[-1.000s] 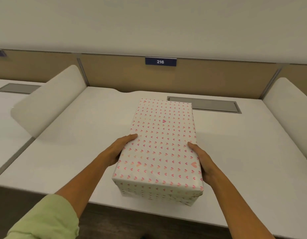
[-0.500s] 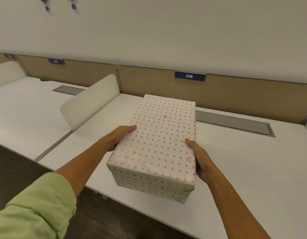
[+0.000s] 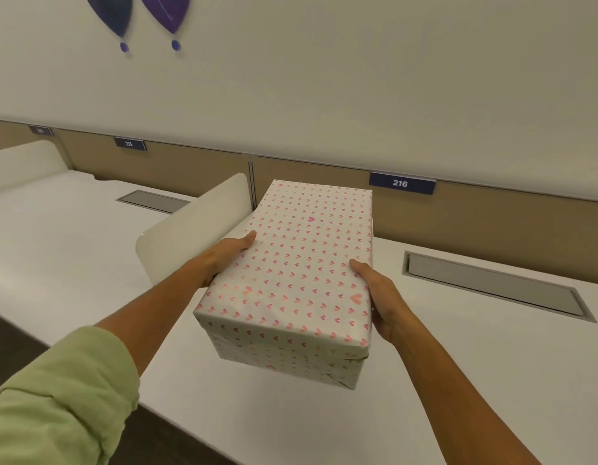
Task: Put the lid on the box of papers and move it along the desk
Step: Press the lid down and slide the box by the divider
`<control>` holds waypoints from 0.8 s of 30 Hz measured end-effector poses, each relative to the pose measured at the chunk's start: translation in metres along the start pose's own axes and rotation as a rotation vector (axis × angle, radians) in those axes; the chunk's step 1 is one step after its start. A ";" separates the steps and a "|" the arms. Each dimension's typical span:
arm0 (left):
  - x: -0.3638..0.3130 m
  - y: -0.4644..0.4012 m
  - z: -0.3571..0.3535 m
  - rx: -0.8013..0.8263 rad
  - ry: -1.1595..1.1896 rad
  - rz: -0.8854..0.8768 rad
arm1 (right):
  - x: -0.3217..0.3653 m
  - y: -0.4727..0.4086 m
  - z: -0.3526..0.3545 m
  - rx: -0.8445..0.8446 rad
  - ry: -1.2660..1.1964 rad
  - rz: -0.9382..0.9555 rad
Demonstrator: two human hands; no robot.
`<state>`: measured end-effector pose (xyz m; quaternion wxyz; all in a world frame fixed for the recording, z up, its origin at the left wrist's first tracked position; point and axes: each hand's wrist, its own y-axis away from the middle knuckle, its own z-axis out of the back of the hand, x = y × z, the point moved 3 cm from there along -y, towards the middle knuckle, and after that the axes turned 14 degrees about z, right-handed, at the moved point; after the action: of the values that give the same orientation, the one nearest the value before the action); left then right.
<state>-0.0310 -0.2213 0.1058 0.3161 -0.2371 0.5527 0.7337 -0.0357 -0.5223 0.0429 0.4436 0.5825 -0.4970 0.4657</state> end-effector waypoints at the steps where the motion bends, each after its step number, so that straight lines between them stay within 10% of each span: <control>1: -0.006 -0.008 0.011 -0.011 -0.013 -0.006 | 0.001 -0.011 -0.010 -0.001 0.006 0.004; 24: -0.129 -0.197 0.184 -0.076 -0.273 -0.058 | -0.023 -0.211 -0.180 -0.113 0.074 0.045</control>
<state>0.2010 -0.0338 0.1168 0.4003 -0.1625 0.4693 0.7701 0.1533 -0.3185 0.0404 0.4831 0.5276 -0.5189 0.4680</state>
